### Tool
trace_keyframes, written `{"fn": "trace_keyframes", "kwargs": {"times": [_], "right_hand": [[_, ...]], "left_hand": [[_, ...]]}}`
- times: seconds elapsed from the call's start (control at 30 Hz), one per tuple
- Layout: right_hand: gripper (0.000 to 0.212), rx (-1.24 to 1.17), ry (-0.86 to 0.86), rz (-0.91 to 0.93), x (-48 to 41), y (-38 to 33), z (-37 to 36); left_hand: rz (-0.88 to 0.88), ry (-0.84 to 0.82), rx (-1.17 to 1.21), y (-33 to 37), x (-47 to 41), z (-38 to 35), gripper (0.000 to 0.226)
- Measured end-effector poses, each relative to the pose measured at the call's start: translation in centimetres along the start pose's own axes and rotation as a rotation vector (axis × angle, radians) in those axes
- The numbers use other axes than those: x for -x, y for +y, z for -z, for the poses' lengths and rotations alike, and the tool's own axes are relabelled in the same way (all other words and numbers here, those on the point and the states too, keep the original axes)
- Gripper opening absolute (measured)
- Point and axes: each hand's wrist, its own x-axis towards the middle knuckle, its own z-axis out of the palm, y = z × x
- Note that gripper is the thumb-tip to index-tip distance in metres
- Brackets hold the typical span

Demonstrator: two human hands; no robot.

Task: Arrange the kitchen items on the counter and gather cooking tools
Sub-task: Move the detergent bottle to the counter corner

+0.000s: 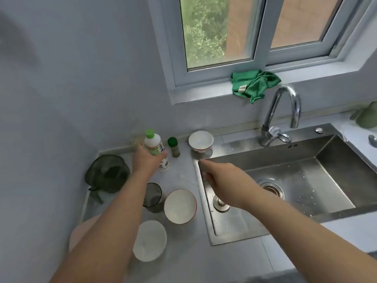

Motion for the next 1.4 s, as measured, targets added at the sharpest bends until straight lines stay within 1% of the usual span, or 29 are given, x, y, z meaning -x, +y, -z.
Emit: {"fn": "trace_keyframes", "kwargs": {"times": [0.1,0.23,0.37,0.43,0.5,0.57,0.67,0.73,0.8,0.83,0.9,0.97,1.03,1.07,1.13,1.23,1.33,1.4], "right_hand": [[0.039,-0.005,-0.036,-0.060,-2.6,-0.4,-0.9],[0.052,-0.014,-0.064,-0.103,-4.5,-0.8,-1.9],[0.055,-0.003,-0.078,-0.153,-5.7,-0.9,-2.9],[0.055,-0.003,-0.078,-0.158,-5.8,-1.0,-3.2],[0.058,-0.012,-0.078,-0.167,-5.9,-1.2,-3.2],[0.063,-0.039,-0.065,-0.178,-5.7,-1.3,-3.0],[0.077,-0.159,-0.019,-0.207,-4.3,-0.9,-2.4],[0.084,-0.317,0.041,-0.204,-2.6,-0.7,-1.5],[0.083,-0.485,0.129,-0.196,-0.6,-0.6,-0.8],[0.080,-0.550,0.193,-0.227,1.1,-0.2,-0.5],[0.072,-0.649,0.302,-0.308,3.7,0.5,-0.2],[0.066,-0.684,0.410,-0.409,7.1,1.5,0.0],[0.063,-0.693,0.497,-0.497,11.1,2.6,0.5],[0.062,-0.698,0.507,-0.522,11.5,2.8,0.4],[0.062,-0.695,0.616,-0.630,16.2,3.9,0.7],[0.063,-0.693,0.735,-0.748,22.6,4.5,1.0],[0.060,-0.693,0.886,-0.828,30.7,4.5,1.0],[0.055,-0.679,0.961,-0.864,35.5,4.0,1.0]], "left_hand": [[0.028,0.025,0.096,-1.2,-2.7,-0.9,0.076],[0.018,0.066,0.084,-2.3,-4.1,-2.3,0.070],[-0.004,0.051,0.069,-3.3,-4.4,-2.5,0.063],[-0.045,0.044,0.054,-3.2,-3.9,-1.8,0.063],[-0.130,0.043,0.023,-2.1,-2.9,-0.4,0.060],[-0.235,0.004,-0.030,-0.3,-1.5,1.2,0.056],[-0.377,-0.157,-0.044,4.1,1.8,2.7,0.048],[-0.456,-0.309,0.001,6.8,4.6,2.6,0.045],[-0.489,-0.482,0.093,9.1,7.2,2.0,0.046],[-0.503,-0.580,0.140,10.2,8.6,1.0,0.049],[-0.505,-0.713,0.190,11.7,10.8,-0.7,0.051],[-0.534,-0.837,0.220,13.0,13.2,-3.0,0.050],[-0.581,-0.959,0.211,14.3,16.2,-5.6,0.054],[-0.578,-0.985,0.201,14.4,16.6,-5.9,0.056],[-0.623,-1.099,0.179,15.7,20.4,-8.5,0.058],[-0.713,-1.217,0.146,17.2,26.2,-11.3,0.057],[-0.817,-1.332,0.117,18.2,34.2,-13.4,0.046],[-0.875,-1.379,0.105,18.4,39.1,-14.4,0.038]]}}
